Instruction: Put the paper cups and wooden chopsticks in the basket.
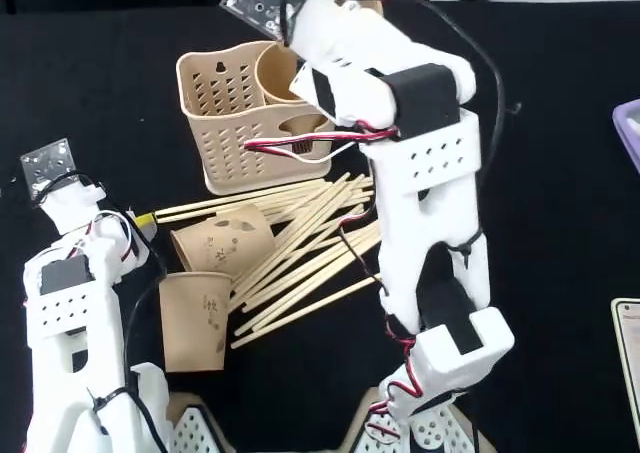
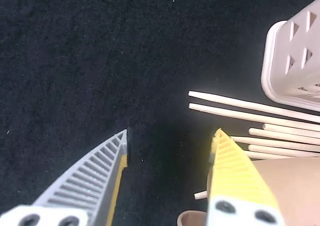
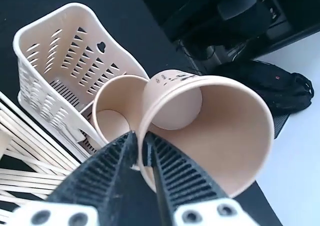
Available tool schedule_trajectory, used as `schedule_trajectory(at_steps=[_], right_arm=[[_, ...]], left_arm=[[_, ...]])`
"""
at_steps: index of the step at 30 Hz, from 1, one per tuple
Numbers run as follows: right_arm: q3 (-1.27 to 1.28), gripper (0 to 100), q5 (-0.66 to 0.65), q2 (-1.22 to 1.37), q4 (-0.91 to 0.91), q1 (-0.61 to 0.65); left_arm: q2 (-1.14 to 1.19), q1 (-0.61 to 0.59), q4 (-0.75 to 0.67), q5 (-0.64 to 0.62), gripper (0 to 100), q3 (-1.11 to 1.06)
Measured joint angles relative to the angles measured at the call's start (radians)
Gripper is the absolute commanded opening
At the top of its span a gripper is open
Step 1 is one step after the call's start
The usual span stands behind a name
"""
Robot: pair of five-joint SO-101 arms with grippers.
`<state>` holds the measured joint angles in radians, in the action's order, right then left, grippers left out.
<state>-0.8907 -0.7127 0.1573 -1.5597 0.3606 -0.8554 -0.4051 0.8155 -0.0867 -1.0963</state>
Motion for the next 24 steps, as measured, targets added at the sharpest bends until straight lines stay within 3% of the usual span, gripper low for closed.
schedule_trajectory(at_steps=[24], right_arm=[[0.0,1.5,-0.075,-0.003,-0.115,0.029]], left_arm=[[0.0,0.0,0.0,0.0,26,0.0]])
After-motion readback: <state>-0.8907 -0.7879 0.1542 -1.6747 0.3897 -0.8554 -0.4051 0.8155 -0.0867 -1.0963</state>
